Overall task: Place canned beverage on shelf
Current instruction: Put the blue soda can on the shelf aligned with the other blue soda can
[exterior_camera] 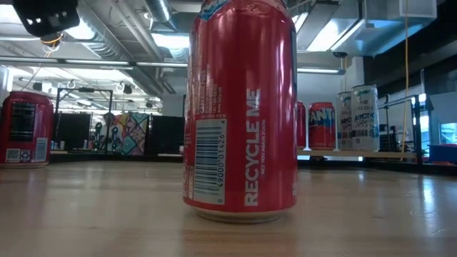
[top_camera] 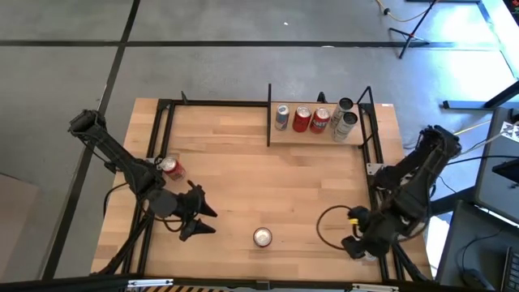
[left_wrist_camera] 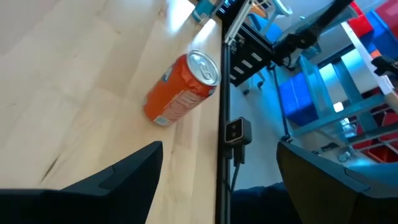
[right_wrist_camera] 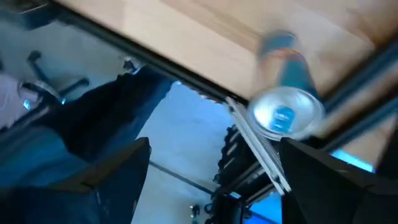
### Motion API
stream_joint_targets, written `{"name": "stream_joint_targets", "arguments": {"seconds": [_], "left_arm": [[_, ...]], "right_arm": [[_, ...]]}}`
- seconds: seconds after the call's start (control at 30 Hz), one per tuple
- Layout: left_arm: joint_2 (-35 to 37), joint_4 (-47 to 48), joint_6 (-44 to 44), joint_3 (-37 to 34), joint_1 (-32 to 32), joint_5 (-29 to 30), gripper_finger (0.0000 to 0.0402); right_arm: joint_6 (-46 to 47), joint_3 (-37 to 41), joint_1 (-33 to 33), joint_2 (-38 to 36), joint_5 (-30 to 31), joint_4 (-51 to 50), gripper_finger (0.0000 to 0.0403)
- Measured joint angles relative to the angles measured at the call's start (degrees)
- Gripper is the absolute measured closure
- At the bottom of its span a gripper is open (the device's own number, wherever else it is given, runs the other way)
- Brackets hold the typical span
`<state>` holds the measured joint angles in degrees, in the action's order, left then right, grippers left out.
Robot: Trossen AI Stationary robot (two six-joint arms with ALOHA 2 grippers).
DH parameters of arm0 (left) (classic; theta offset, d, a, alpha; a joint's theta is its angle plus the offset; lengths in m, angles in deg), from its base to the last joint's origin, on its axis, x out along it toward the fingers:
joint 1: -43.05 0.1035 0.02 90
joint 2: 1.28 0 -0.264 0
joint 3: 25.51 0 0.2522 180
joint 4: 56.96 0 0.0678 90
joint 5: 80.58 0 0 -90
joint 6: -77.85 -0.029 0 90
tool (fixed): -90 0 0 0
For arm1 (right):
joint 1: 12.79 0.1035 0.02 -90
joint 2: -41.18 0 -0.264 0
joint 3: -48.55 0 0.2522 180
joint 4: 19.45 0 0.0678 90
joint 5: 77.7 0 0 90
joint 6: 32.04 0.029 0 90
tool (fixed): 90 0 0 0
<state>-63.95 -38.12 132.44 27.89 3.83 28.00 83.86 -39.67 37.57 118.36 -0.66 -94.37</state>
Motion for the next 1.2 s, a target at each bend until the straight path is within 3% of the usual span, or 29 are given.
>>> {"name": "stream_joint_targets", "arguments": {"seconds": [0.23,0.6,0.8,0.93,1.03,1.2], "left_arm": [[0.00,0.40,0.34,0.00,0.00,0.41,0.0090],[0.00,0.46,0.34,0.00,0.02,0.46,0.0090],[0.00,0.46,-0.01,0.00,0.04,0.44,0.0090],[0.00,0.47,-0.50,0.00,0.08,0.46,0.0090],[0.00,0.48,-1.33,0.00,0.11,0.48,0.0090],[0.00,0.48,-2.69,0.00,0.09,-0.57,0.0090]], "right_arm": [[11.34,3.79,5.17,1.16,0.70,-0.35,0.0057],[13.39,7.10,5.20,4.82,-2.01,0.13,0.0057],[9.84,8.17,5.17,7.80,-4.84,2.77,0.0070],[7.69,8.25,5.19,9.56,-5.06,1.96,0.0141],[1.76,8.01,5.09,9.84,-5.75,1.93,0.0200],[-15.50,4.39,2.03,10.11,-2.67,0.25,0.0200]]}}
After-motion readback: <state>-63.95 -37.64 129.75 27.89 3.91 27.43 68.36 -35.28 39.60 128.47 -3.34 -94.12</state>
